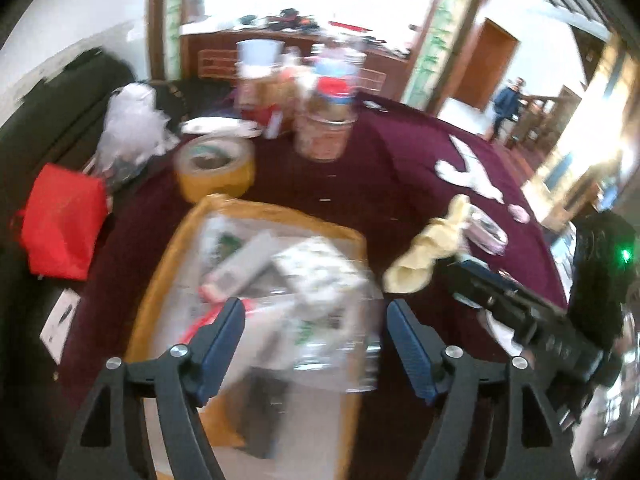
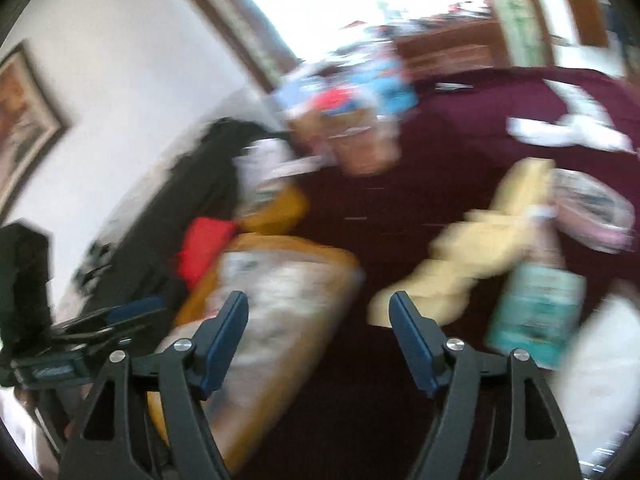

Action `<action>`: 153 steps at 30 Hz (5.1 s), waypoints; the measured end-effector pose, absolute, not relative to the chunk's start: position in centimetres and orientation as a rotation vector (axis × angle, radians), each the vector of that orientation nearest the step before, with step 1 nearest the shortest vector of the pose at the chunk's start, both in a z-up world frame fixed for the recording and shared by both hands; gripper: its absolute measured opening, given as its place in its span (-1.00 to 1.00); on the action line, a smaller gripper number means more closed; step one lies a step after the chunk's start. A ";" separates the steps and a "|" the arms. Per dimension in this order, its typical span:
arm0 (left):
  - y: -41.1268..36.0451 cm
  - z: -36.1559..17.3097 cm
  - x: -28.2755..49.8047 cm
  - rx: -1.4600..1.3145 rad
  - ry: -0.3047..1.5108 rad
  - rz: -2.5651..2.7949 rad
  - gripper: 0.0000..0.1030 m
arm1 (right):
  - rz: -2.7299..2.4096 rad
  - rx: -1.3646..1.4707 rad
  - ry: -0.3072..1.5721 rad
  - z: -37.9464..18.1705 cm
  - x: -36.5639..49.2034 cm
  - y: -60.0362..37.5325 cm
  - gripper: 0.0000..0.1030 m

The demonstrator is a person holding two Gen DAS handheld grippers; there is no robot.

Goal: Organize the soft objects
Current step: 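Carry the tissue pack and grey box to the tray and release them, then grasp the teal cartoon sachet with the right tool while the left tool grasps the yellow towel, then drop the teal sachet and yellow towel into the tray, then grasp the white mask bag with the right tool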

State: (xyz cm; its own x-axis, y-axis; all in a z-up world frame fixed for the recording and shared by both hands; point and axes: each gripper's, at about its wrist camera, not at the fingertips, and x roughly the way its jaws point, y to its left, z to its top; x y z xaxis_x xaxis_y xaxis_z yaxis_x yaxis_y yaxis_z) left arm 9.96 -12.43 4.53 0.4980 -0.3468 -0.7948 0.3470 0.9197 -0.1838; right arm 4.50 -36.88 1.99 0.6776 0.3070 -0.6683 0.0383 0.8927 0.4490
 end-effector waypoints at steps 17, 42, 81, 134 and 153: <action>-26.0 2.3 11.1 0.164 0.984 -0.518 0.55 | -0.281 0.324 1.002 -5.9 6.4 -44.0 -0.04; -39.9 -6.7 17.7 0.358 1.175 -0.566 -0.06 | -0.271 0.668 0.787 -3.4 2.8 -51.1 -0.76; -9.4 -0.9 8.4 -0.204 1.162 -0.536 0.00 | 0.244 0.538 0.877 -2.4 5.6 -27.1 -0.74; -19.5 0.7 -0.9 -0.168 1.015 -0.642 0.79 | 0.289 0.565 1.114 -3.3 -2.6 -49.1 -0.29; -24.8 -7.3 2.8 -0.112 1.207 -0.721 -0.43 | 0.434 0.667 1.097 -3.4 1.6 -44.4 -0.29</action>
